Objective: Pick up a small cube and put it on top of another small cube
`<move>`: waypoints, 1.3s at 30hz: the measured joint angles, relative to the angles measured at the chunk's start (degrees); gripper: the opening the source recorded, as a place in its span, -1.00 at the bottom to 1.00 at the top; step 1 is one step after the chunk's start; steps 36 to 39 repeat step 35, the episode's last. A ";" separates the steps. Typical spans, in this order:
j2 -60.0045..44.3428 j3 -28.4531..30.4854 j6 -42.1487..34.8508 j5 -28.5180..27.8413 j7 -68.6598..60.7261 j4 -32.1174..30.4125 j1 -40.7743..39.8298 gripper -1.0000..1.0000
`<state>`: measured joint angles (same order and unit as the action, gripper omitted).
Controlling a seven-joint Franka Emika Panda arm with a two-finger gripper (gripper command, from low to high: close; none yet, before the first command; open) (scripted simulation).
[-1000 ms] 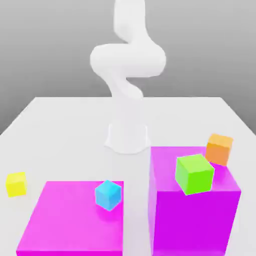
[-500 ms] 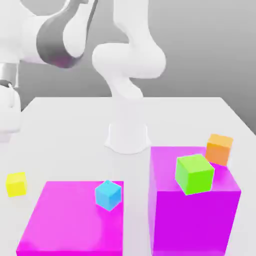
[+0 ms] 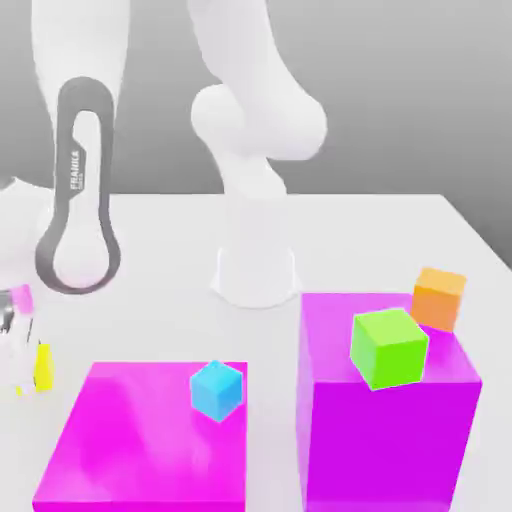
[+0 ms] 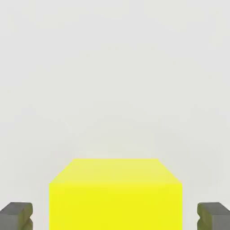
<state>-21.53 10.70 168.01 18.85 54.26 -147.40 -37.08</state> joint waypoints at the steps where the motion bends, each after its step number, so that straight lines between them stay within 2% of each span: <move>1: 0.00 -0.01 0.01 -0.04 0.04 0.00 0.00 -1.00; 4: 0.24 0.11 -0.17 -0.30 0.25 -0.07 0.05 -1.00; 10: 11.40 6.22 -8.85 -9.74 7.51 -2.25 5.26 -1.00; 12: 14.92 3.25 -13.32 -11.17 9.40 -0.93 8.61 -1.00; 19: 26.36 -7.16 -29.98 -12.65 14.01 5.26 28.67 -1.00; 27: 36.86 -19.91 -45.16 -12.92 17.82 10.10 40.88 -1.00; 29: 37.93 -23.50 -46.88 -13.02 18.80 10.62 43.95 -1.00; 31: 36.75 -26.09 -44.37 -13.40 19.69 9.12 45.77 -1.00; 32: 36.04 -26.64 -42.70 -13.51 19.90 8.13 46.07 1.00; 39: 36.04 -26.64 -42.70 -13.51 19.90 8.13 46.07 1.00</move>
